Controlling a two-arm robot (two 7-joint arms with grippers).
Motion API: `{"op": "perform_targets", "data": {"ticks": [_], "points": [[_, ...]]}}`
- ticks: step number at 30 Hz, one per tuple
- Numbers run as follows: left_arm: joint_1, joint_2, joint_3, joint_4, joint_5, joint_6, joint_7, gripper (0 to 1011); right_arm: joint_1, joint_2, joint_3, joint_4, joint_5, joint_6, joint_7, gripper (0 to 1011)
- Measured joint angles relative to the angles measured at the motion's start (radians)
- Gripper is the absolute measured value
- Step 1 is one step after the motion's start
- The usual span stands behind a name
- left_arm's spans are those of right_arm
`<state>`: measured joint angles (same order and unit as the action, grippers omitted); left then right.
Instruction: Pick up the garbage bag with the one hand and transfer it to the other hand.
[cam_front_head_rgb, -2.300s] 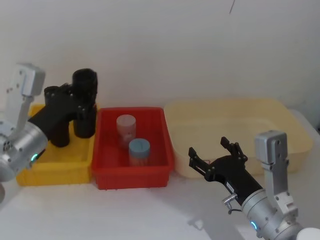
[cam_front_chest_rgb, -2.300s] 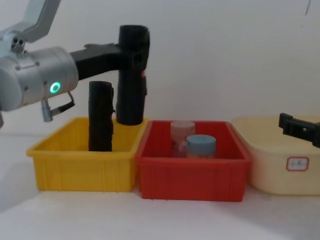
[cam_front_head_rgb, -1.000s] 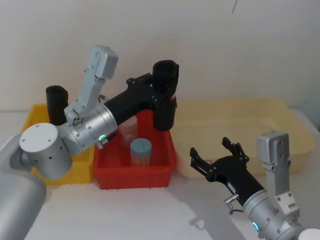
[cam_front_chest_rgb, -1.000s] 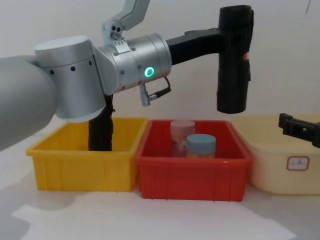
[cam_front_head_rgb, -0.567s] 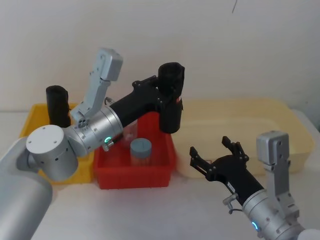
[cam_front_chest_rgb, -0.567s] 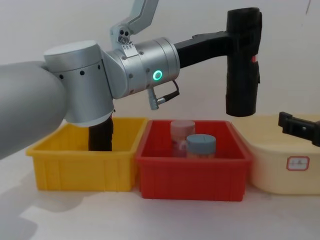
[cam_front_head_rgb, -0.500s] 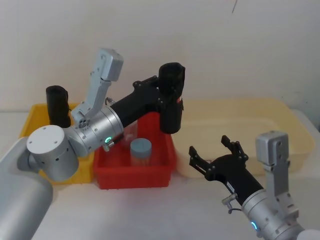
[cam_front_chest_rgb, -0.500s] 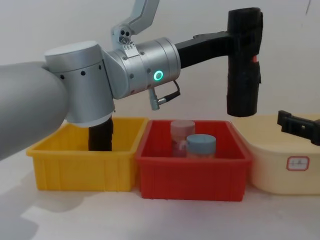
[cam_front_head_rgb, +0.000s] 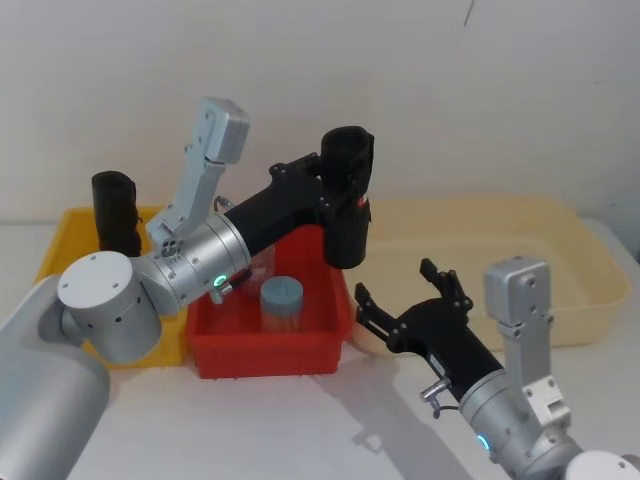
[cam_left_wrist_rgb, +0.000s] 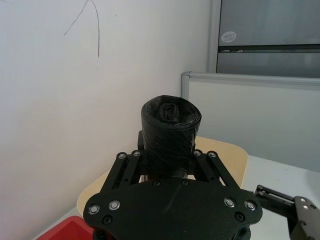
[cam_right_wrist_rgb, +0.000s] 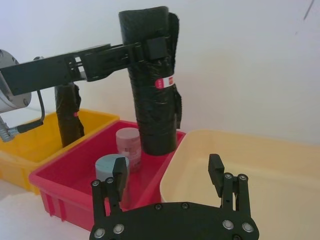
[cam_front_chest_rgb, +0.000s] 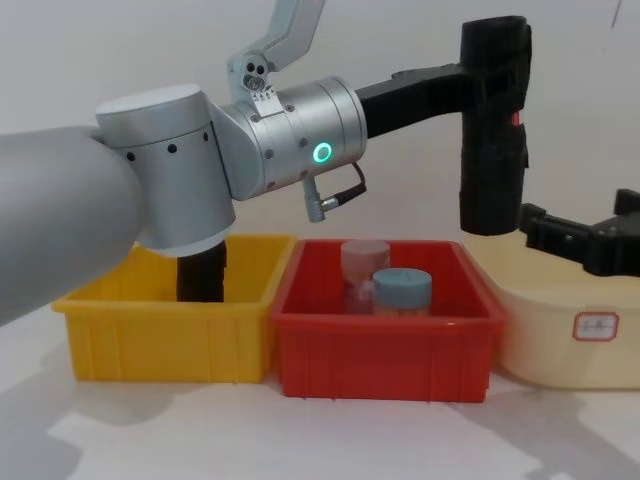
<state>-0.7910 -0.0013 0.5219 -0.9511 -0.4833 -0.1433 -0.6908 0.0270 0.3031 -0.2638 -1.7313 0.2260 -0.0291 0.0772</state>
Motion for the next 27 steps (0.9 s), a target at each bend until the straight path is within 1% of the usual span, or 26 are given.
{"op": "perform_targets", "data": {"ticks": [5, 13, 20, 27], "points": [[0.0, -0.001, 0.0, 0.001, -0.001, 0.0, -0.001, 370, 0.023, -0.014, -0.013, 0.02, -0.011, 0.016, 0.002, 1000], [0.0, -0.002, 0.001, 0.002, -0.002, 0.0, -0.001, 371, 0.077, -0.048, -0.034, 0.078, -0.035, 0.041, 0.002, 1000], [0.0, -0.002, 0.001, 0.003, -0.003, 0.0, -0.001, 370, 0.123, -0.073, -0.041, 0.126, -0.052, 0.05, -0.004, 1000], [0.0, -0.002, 0.001, 0.003, -0.003, 0.0, -0.001, 371, 0.167, -0.097, -0.04, 0.171, -0.063, 0.052, -0.01, 1000]]}}
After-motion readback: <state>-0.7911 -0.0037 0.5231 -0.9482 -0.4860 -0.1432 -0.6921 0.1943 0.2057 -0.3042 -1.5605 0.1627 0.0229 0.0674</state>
